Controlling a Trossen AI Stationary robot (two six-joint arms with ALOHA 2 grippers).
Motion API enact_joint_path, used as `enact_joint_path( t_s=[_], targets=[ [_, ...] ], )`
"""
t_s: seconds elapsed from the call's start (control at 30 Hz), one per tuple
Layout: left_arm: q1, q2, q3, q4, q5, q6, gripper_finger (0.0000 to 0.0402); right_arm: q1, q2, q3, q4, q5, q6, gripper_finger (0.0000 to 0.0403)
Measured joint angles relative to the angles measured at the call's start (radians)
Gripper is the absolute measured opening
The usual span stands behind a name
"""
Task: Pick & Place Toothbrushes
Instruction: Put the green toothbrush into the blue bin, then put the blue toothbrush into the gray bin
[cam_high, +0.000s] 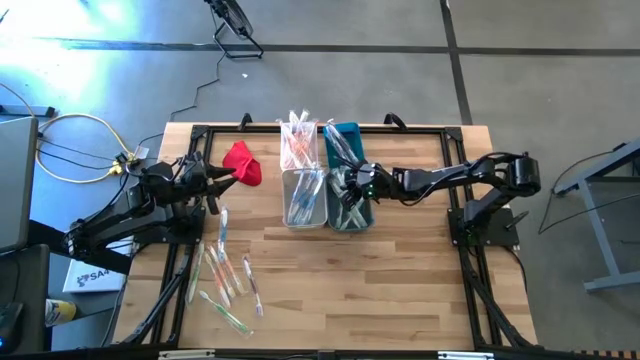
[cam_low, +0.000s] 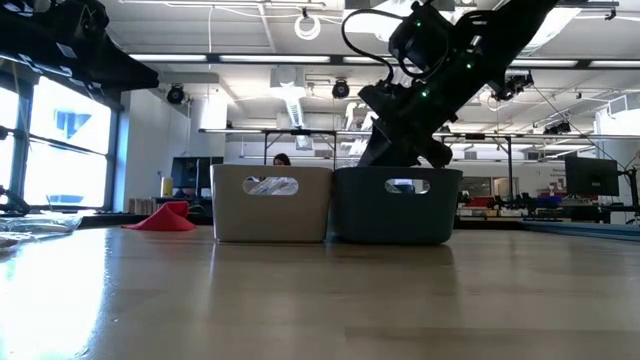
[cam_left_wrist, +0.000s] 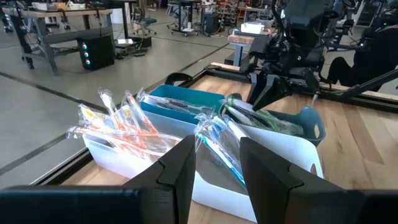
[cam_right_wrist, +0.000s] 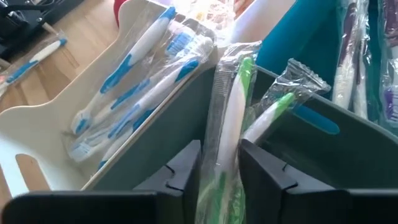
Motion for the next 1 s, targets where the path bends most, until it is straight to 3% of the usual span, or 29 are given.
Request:
enact_joint_path(
  t_s=[0.43, 0.7, 1.0],
  targets=[
    [0.0, 0.0, 0.0, 0.0, 0.003, 0.0, 0.0124, 0.0, -0.076, 0.0, -0.025, 0.024, -0.004, 0.0167],
    [0.0, 0.0, 0.0, 0.0, 0.003, 0.0, 0.0124, 0.012, -0.08, 0.0, -0.064, 0.007, -0.09, 0.0201],
    [0.0, 0.0, 0.0, 0.0, 0.003, 0.0, 0.0124, 0.015, -0.107, -0.001, -0.066, -0.049, -0.099, 0.0201]
  ],
)
